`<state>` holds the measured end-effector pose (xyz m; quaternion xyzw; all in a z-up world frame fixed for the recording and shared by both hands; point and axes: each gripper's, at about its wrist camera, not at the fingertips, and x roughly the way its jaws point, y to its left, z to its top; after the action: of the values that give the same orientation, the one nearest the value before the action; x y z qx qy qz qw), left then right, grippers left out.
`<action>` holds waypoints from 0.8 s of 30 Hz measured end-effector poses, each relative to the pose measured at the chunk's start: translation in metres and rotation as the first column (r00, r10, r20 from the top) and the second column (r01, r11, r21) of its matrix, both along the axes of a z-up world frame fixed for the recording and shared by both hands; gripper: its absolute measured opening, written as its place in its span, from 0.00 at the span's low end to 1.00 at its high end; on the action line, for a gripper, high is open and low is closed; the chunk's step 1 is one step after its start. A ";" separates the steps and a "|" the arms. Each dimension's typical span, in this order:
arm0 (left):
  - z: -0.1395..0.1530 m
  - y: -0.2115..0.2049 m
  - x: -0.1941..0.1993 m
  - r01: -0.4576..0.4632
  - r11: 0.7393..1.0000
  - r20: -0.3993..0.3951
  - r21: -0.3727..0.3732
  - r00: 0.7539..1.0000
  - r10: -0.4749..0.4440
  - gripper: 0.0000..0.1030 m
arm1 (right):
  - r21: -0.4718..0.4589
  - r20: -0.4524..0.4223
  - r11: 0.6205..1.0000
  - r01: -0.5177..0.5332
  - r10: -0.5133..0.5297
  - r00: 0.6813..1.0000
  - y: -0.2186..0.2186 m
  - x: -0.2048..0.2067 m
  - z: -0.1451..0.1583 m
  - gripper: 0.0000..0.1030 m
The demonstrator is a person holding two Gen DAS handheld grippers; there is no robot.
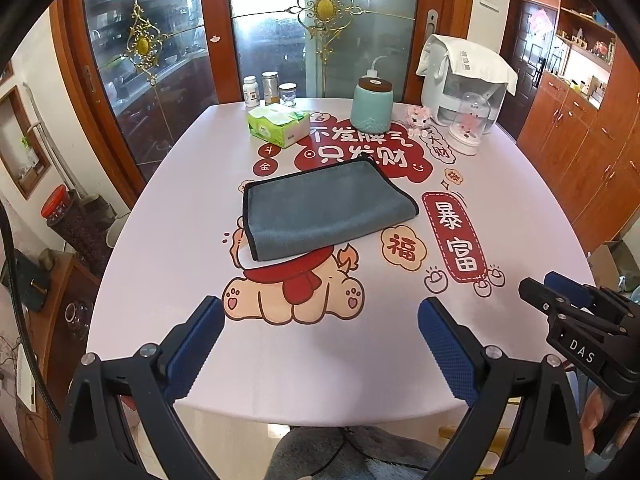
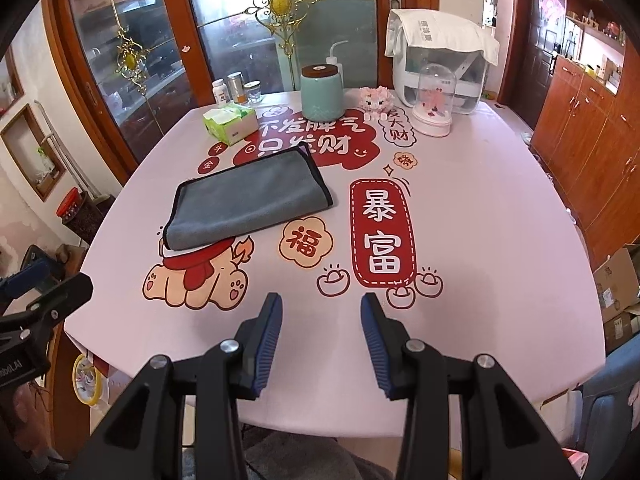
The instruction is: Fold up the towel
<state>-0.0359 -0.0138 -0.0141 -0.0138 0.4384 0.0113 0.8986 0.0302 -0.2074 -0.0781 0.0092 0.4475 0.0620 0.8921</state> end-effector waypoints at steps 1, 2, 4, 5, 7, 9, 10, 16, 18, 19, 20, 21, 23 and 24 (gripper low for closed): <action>0.000 0.000 0.000 0.000 1.000 0.001 0.002 1.000 0.000 0.94 | 0.001 0.003 1.000 -0.001 0.001 1.000 0.001 -0.001 0.002 0.40; 0.000 0.000 -0.001 0.001 1.000 0.000 0.004 1.000 -0.001 0.94 | 0.001 0.005 1.000 -0.001 0.001 1.000 0.002 -0.002 0.003 0.40; 0.001 -0.001 -0.001 0.002 1.000 -0.004 0.007 1.000 -0.002 0.94 | 0.003 0.013 1.000 0.002 -0.002 1.000 0.004 -0.004 0.007 0.40; 0.001 -0.002 0.000 0.005 1.000 -0.006 0.009 1.000 -0.005 0.94 | 0.006 0.017 1.000 0.004 -0.004 1.000 0.005 -0.005 0.008 0.40; 0.002 -0.002 0.000 0.007 1.000 -0.013 0.017 1.000 -0.007 0.94 | 0.011 0.021 1.000 0.012 -0.012 1.000 0.007 -0.006 0.011 0.40; 0.003 0.000 0.001 0.004 1.000 -0.021 0.027 1.000 -0.003 0.94 | 0.020 0.021 1.000 0.017 -0.017 1.000 0.010 -0.007 0.014 0.40; 0.004 0.001 0.001 0.001 1.000 -0.021 0.026 1.000 -0.001 0.94 | 0.020 0.023 1.000 0.018 -0.018 1.000 0.011 -0.007 0.015 0.40; 0.013 0.005 0.004 0.007 1.000 -0.011 0.027 1.000 -0.007 0.94 | 0.012 0.030 1.000 0.028 -0.028 0.999 0.018 -0.008 0.025 0.40; 0.014 0.005 0.006 0.013 1.000 -0.007 0.027 1.000 -0.013 0.94 | 0.015 0.029 0.999 0.033 -0.033 0.999 0.019 -0.008 0.027 0.40; 0.015 0.005 0.006 0.016 0.999 -0.007 0.028 1.000 -0.016 0.94 | 0.016 0.028 0.999 0.035 -0.036 0.999 0.019 -0.008 0.027 0.40; 0.016 0.005 0.006 0.018 0.999 -0.007 0.028 1.000 -0.018 0.94 | 0.017 0.026 0.999 0.038 -0.039 0.999 0.019 -0.007 0.027 0.40; 0.016 0.005 0.007 0.018 0.999 -0.008 0.027 1.000 -0.018 0.94 | 0.019 0.025 0.999 0.041 -0.041 0.999 0.020 -0.007 0.028 0.40; 0.016 0.005 0.007 0.017 0.999 -0.007 0.027 1.000 -0.017 0.94 | 0.018 0.020 0.999 0.041 -0.041 0.999 0.021 -0.007 0.028 0.40; 0.016 0.005 0.007 0.016 1.000 -0.008 0.027 1.000 -0.016 0.94 | 0.017 0.016 0.999 0.038 -0.038 0.999 0.022 -0.007 0.028 0.40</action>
<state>-0.0288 -0.0090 0.0017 0.0019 0.4420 0.0102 0.8970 0.0235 -0.1850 -0.0504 0.0246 0.4392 0.0488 0.8967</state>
